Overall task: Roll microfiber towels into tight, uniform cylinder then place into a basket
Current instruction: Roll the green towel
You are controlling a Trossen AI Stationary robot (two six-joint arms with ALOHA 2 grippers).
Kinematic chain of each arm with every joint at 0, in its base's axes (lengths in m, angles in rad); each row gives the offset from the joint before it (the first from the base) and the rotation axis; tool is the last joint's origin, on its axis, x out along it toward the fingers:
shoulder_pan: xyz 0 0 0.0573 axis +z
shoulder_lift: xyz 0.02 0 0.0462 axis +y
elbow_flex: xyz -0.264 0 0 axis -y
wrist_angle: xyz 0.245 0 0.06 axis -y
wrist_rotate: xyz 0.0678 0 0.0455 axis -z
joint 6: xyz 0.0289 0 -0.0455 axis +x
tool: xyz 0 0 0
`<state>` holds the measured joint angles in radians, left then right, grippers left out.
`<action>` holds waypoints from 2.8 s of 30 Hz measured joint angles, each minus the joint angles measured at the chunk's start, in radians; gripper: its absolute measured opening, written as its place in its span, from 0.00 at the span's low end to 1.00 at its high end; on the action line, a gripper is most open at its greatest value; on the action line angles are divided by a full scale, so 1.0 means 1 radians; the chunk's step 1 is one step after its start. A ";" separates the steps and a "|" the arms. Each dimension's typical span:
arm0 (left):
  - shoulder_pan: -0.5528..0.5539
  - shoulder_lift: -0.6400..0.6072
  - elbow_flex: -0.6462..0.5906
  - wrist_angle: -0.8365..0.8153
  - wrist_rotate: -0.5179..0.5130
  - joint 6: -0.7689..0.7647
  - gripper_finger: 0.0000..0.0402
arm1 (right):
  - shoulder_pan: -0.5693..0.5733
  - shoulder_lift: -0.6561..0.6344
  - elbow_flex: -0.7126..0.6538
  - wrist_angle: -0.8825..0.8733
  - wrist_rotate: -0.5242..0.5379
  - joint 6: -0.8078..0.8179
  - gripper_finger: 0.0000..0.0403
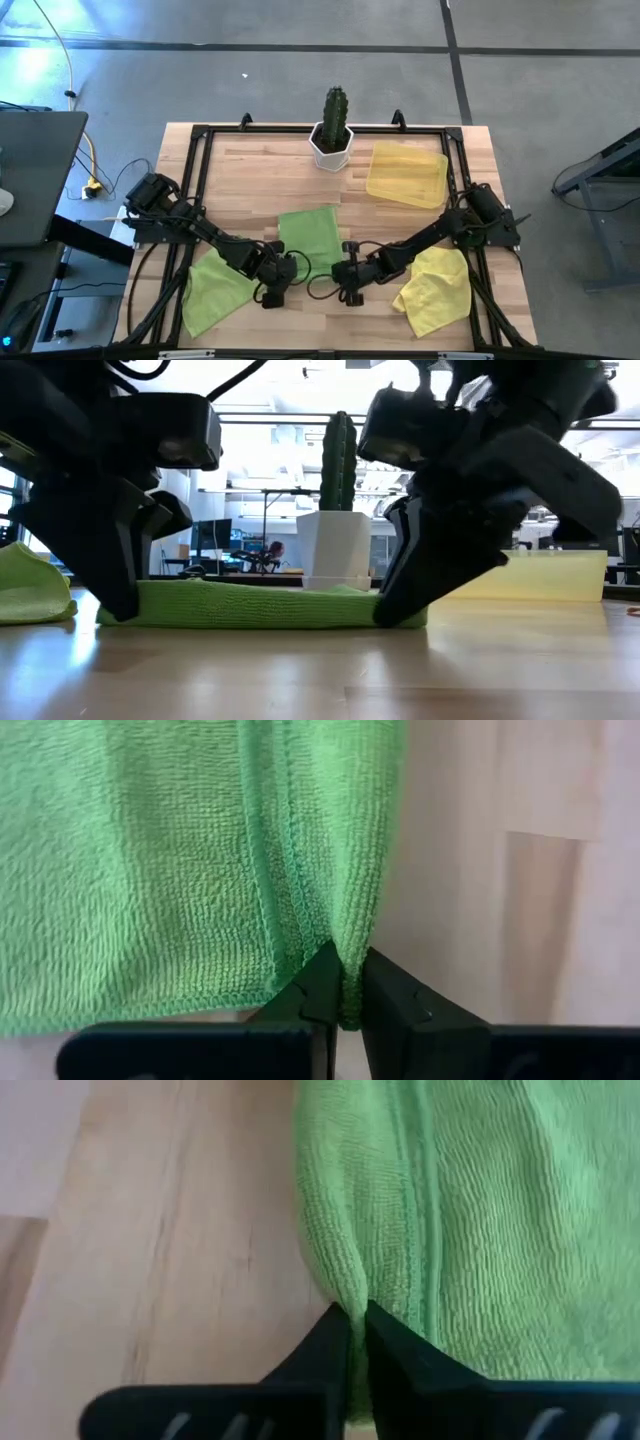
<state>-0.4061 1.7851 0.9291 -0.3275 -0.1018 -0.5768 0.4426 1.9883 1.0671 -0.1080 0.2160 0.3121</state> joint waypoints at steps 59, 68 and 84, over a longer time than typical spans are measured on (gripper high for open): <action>0.067 -0.073 -0.001 -0.101 0.031 -0.619 0.05 | -0.320 -0.045 -0.003 0.078 -0.565 0.334 0.01; 0.079 -0.070 0.000 -0.135 0.007 -0.638 0.05 | -0.344 -0.047 -0.001 0.042 -0.525 0.290 0.01; 0.043 -0.071 0.000 0.026 0.094 -0.638 0.05 | -0.347 -0.047 -0.002 0.065 -0.877 0.312 0.01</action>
<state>-0.3633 1.7145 0.9287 -0.3018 -0.0075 -1.2150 0.0957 1.9415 1.0653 -0.0428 -0.6608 0.6239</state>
